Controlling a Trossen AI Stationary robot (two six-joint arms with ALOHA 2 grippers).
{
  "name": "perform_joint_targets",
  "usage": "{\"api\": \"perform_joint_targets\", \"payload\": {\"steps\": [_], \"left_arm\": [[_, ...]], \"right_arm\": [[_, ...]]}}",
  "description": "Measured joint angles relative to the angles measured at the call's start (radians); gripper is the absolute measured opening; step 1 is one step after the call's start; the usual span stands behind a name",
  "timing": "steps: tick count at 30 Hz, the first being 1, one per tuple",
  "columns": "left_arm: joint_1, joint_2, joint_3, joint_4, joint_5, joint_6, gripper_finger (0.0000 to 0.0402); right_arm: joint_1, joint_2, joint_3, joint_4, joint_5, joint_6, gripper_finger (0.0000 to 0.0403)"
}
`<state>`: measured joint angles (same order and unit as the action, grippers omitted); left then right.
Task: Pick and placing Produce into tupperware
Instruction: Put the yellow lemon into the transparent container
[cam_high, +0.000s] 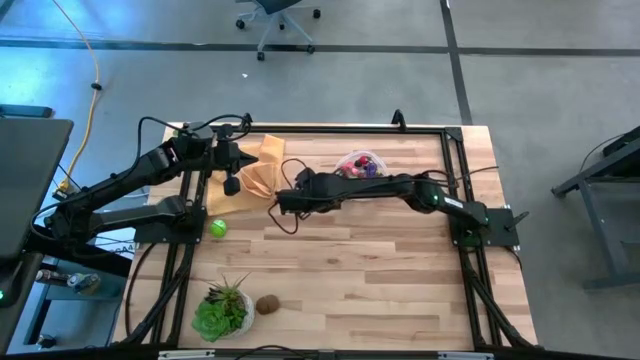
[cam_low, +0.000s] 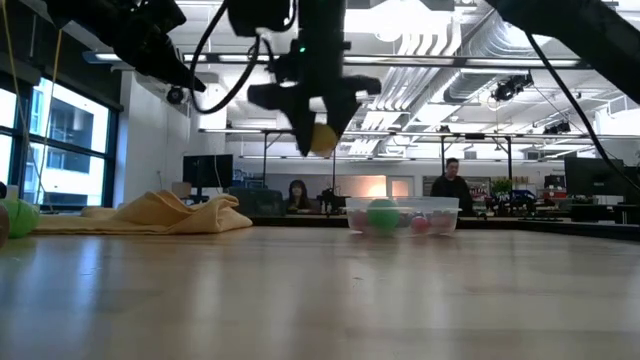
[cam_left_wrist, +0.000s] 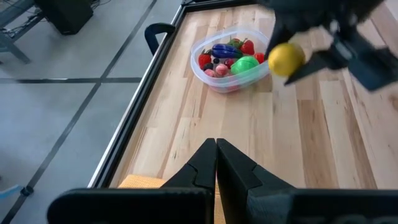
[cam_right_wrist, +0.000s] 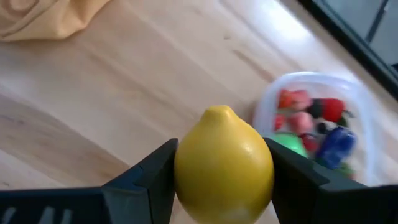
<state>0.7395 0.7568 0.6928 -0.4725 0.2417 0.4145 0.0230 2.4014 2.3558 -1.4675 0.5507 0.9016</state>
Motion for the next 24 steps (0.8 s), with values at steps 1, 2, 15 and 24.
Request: {"api": "perform_joint_targets", "payload": {"steps": [1,2,15,24], "left_arm": [[0.0,0.0,0.0,-0.001,0.0,0.0,0.0003],[0.0,0.0,0.0,0.0,0.0,0.0,0.0003],[0.0,0.0,0.0,-0.001,0.0,0.0,0.0003],[0.0,0.0,0.0,0.0,0.0,0.0,0.0003]], "right_arm": [[0.0,-0.009,0.0,-0.015,0.004,0.008,0.0191],[-0.001,-0.019,0.0,-0.03,0.013,0.015,0.0191],[-0.073,-0.078,0.0,-0.098,0.044,-0.024,0.0191],[-0.12,-0.079,-0.012,0.04,-0.014,-0.162,0.0191]]}}
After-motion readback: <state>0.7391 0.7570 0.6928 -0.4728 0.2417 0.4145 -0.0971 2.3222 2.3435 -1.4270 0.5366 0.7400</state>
